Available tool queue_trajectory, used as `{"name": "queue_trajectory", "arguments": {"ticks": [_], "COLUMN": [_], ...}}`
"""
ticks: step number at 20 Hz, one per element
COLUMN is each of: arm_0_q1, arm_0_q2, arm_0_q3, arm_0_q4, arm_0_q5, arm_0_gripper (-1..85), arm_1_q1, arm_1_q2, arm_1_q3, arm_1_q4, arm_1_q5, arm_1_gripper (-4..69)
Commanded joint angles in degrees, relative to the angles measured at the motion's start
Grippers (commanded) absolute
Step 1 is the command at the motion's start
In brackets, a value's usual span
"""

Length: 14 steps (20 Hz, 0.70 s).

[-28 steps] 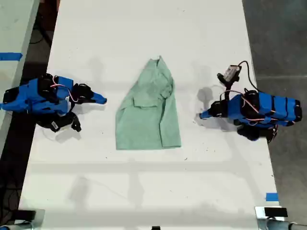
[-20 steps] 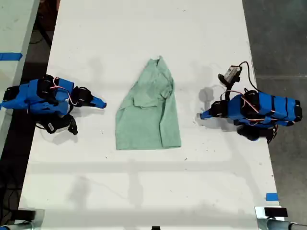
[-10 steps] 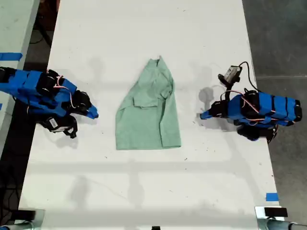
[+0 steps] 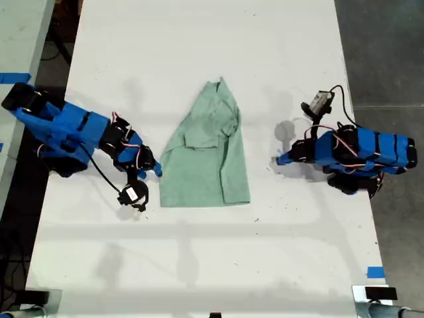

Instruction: Fold t shirt

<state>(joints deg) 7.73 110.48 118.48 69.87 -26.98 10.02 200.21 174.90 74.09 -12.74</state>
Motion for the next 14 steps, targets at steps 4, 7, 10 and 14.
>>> {"name": "queue_trajectory", "arguments": {"ticks": [4,7,10,14], "arm_0_q1": [-1.1,-2.0,-3.4,-4.5], "arm_0_q2": [-9.2,-11.1,-14.2,-23.6], "arm_0_q3": [-6.8,-6.8,-6.9,-7.6], "arm_0_q4": [-5.5,-7.3,-9.8,-12.2], "arm_0_q5": [-0.3,-1.9,-1.6,-1.0], "arm_0_gripper": [16.2,16.2,15.6,9.5], "arm_1_q1": [-0.5,-0.5,-0.7,-0.8], "arm_1_q2": [0.9,0.9,0.9,0.9], "arm_1_q3": [3.3,3.3,3.3,3.3], "arm_1_q4": [0.1,0.1,0.1,0.1], "arm_1_q5": [0.3,0.3,0.4,0.4], "arm_1_gripper": [1.5,1.5,1.5,1.5]}}
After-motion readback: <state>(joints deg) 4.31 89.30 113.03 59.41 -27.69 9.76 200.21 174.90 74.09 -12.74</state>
